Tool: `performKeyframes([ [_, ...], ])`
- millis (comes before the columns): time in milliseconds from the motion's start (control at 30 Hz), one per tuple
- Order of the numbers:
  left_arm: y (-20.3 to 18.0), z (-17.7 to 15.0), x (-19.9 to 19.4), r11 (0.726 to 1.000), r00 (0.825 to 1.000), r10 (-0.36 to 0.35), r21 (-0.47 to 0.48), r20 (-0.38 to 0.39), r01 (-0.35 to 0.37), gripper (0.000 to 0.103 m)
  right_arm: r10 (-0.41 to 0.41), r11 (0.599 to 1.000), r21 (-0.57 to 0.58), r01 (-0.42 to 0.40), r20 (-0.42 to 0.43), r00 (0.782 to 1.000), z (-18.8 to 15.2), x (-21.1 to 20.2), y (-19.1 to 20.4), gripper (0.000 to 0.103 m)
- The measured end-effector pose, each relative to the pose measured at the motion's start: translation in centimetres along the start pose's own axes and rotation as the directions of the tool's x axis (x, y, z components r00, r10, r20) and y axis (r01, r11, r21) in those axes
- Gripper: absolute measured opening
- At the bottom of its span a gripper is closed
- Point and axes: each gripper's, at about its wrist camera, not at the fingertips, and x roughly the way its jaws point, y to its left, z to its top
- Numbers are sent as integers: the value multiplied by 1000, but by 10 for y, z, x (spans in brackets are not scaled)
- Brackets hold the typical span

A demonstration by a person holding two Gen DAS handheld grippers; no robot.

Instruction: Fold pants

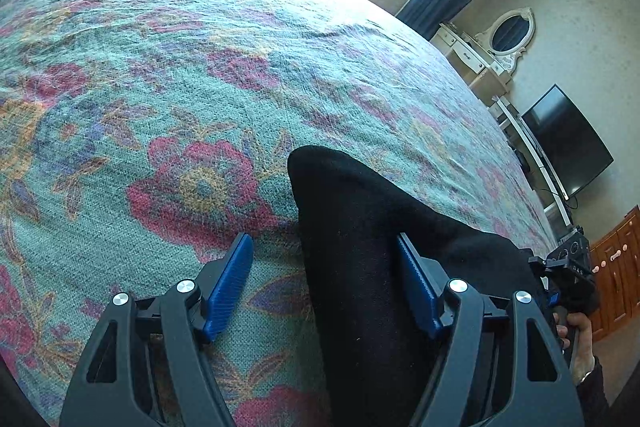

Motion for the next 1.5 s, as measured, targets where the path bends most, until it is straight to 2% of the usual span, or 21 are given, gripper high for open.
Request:
performKeyframes([
  [500,9,3,-2,999,999,-47,-6,-2,47,73,21,999,38,-22,26,999,0,-12,-4,34],
  [800,12,3,-5,998,998,-64,-11,2,64,75,36,995,87,-45,97,995,-3,-39,-17,36],
  [900,12,3,-6,998,998,-68,-12,1,68,76,42,991,124,-58,129,991,-9,-52,-27,33],
  [1033,12,0,-10,997,997,-76,-14,1,76,79,28,991,124,-46,146,989,-24,-69,-33,32],
  [1233,9,-14,-29,999,999,-41,-33,10,42,79,1,993,117,-19,151,989,-62,-89,-34,33],
  [1500,9,-60,-82,995,999,-18,-99,50,23,79,11,991,133,-32,160,987,-120,-109,-32,33],
])
